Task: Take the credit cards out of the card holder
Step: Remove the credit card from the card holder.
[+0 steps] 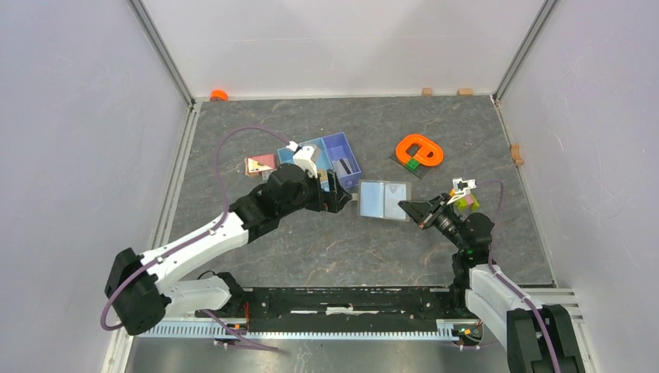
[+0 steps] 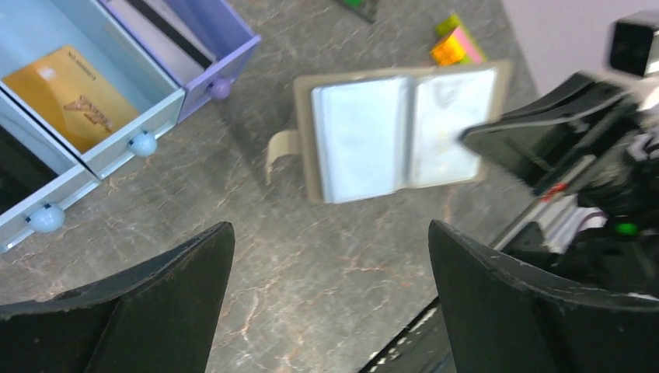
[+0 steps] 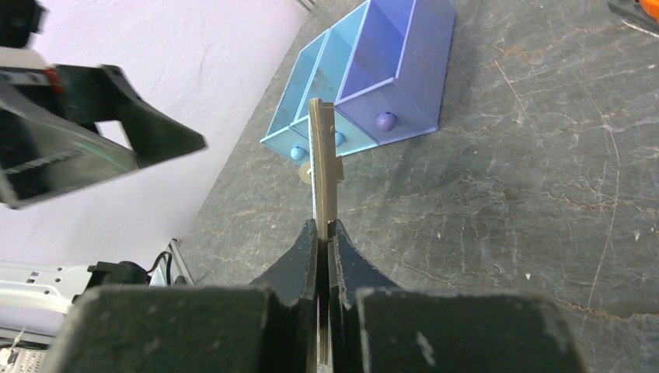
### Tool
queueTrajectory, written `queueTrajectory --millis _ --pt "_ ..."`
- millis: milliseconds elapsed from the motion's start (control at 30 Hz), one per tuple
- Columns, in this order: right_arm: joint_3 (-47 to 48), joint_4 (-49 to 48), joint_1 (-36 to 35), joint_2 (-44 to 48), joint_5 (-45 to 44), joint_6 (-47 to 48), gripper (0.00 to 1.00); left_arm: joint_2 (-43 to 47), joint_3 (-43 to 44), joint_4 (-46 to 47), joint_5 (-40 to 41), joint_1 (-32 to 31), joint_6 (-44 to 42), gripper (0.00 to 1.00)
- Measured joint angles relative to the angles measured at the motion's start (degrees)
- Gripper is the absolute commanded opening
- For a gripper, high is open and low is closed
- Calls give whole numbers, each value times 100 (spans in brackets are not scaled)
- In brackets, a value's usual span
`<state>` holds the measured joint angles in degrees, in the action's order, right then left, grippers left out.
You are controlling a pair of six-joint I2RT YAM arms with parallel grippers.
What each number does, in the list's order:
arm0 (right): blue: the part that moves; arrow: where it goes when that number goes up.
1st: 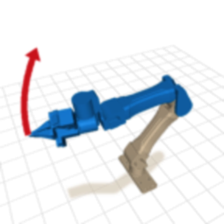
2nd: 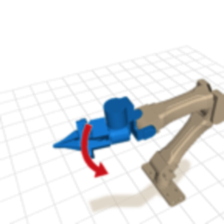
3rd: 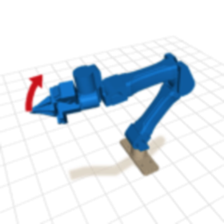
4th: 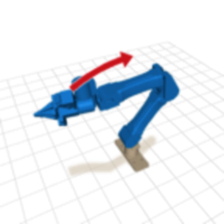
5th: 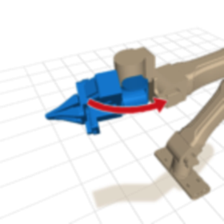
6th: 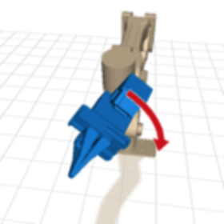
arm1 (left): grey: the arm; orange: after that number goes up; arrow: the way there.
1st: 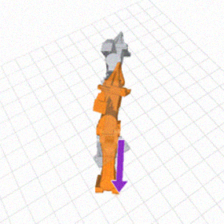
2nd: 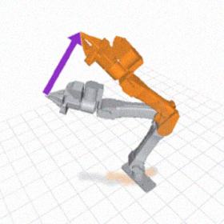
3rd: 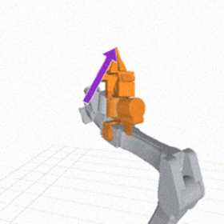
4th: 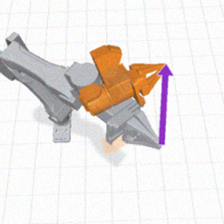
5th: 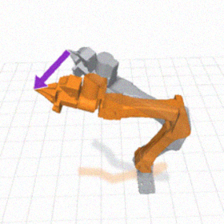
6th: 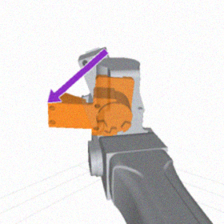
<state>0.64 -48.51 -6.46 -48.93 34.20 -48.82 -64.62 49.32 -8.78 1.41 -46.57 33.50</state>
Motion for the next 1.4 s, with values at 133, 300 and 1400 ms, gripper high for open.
queueTrajectory --millis 133,300,1400 --pt "0 -173 0 -2 52 0 0 -262 -415 356 -24 0 -105 100" --pt "0 -387 0 35 83 -81 0 -170 -1058 1005 -44 0 -98 100" --pt "-2 -2677 -2 -667 870 -1333 0 -695 -2341 4575 -1823 472 748 100"
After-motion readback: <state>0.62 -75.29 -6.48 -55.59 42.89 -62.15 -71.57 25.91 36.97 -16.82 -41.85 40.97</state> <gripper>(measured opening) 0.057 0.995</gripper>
